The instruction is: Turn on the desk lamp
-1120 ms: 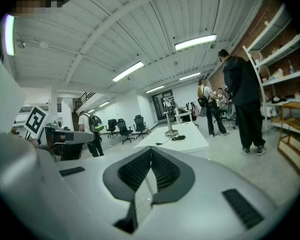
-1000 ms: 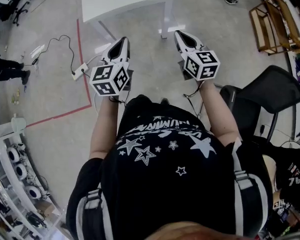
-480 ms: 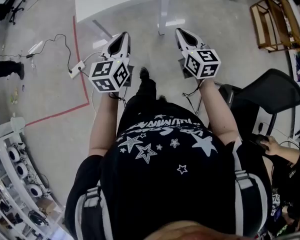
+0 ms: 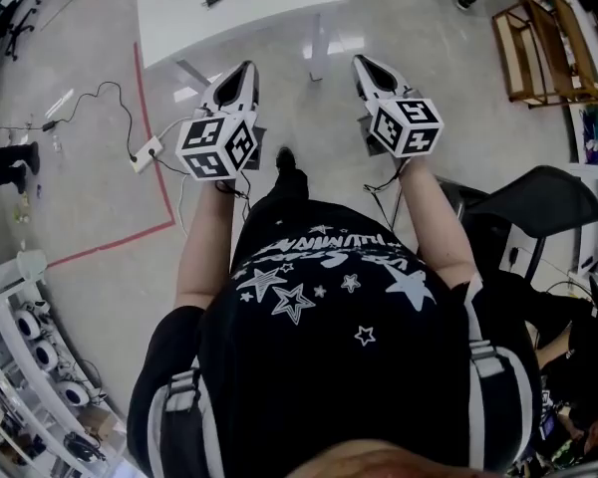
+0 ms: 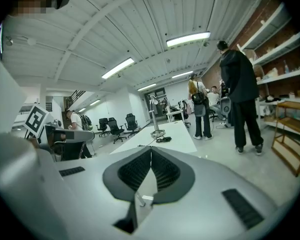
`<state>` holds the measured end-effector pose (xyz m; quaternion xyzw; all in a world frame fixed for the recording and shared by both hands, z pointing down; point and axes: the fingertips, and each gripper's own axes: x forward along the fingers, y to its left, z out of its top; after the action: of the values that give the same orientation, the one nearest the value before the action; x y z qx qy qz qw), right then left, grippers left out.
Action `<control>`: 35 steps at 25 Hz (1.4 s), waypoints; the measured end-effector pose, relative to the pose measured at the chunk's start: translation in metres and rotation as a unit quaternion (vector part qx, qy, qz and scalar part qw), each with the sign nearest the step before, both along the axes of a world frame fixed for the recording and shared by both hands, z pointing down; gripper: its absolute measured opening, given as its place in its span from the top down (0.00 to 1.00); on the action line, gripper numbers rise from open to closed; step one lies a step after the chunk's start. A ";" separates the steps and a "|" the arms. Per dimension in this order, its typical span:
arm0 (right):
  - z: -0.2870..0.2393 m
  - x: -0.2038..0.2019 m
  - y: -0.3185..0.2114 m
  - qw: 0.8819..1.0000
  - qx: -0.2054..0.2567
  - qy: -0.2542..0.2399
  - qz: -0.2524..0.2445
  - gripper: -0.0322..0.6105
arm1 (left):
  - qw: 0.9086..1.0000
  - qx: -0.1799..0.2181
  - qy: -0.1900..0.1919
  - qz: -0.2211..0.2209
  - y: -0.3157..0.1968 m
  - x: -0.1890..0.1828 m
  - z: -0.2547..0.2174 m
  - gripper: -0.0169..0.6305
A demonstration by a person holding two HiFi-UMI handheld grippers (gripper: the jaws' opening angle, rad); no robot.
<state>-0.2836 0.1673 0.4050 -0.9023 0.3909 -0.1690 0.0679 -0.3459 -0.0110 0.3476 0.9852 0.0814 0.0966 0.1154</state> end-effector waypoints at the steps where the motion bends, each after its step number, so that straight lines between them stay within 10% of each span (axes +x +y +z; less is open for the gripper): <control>1: 0.000 0.008 -0.005 1.000 -0.002 0.001 0.000 0.94 | 1.000 -0.001 -0.002 0.001 -0.003 0.008 0.001 0.96; 35: 0.004 0.151 -0.130 0.998 -0.043 -0.010 0.035 0.94 | 0.998 -0.047 -0.019 0.044 -0.123 0.158 0.022 0.96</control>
<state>-0.1322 0.0377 0.4092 -0.9156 0.3512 -0.1921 0.0388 -0.1874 -0.1343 0.3696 0.9722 0.1268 0.1159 0.1590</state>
